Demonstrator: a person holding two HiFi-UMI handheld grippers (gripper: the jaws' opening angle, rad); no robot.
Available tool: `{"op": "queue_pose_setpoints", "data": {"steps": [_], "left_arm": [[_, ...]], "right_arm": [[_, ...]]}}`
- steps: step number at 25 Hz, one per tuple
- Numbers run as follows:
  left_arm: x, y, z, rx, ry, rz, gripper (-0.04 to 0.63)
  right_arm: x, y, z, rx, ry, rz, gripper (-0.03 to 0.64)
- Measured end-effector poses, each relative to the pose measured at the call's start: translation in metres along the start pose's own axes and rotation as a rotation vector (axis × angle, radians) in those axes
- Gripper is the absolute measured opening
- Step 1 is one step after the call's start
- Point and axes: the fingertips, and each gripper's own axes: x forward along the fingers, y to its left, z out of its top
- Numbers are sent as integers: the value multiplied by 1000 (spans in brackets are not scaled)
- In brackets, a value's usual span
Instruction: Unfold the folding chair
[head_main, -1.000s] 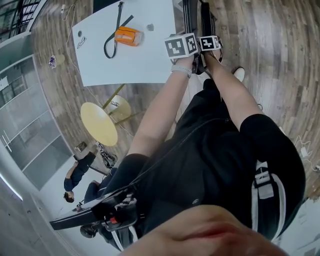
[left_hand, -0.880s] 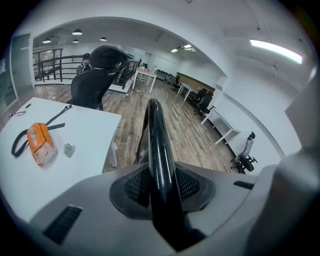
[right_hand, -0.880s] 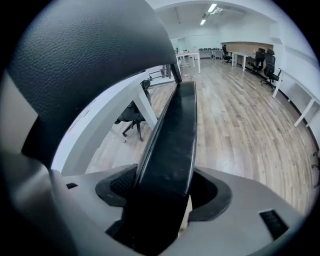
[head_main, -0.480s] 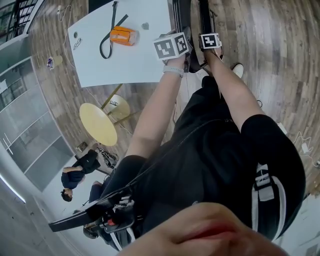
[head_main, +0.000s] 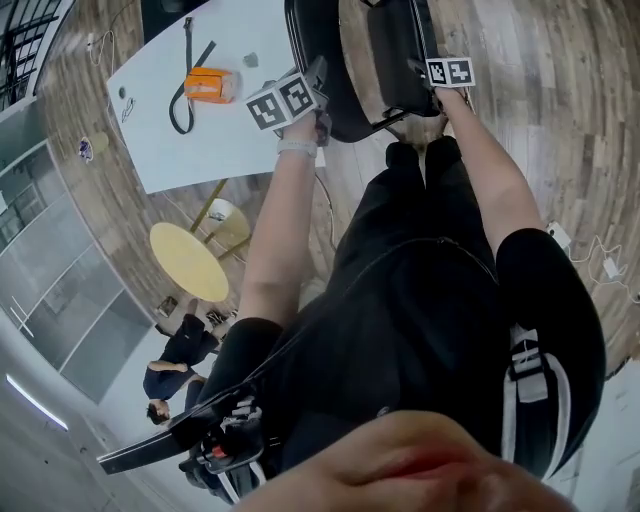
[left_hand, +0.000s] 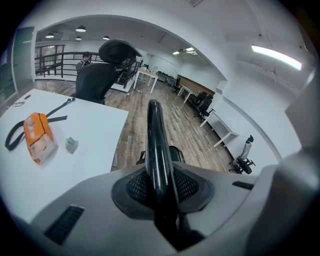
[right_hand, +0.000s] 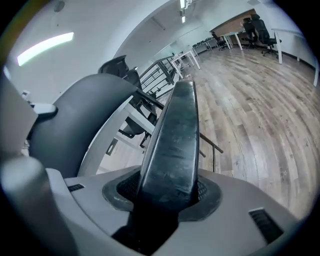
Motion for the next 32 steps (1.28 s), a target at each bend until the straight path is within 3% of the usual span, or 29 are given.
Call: {"op": "queue_pose_setpoints", "data": {"steps": [14,24,32], "left_arm": [[24,43,-22,-54,23,-108,75],[52,25,-43,-23,16,-147,86],[73,23,-61,-14,65,-137,91]], "right_arm": [[-29,-112,-20,117,-119,365,198],[-38,-203,-47,208,-98,440,198],[-40,-261,-66,254,-84,512,199]]}}
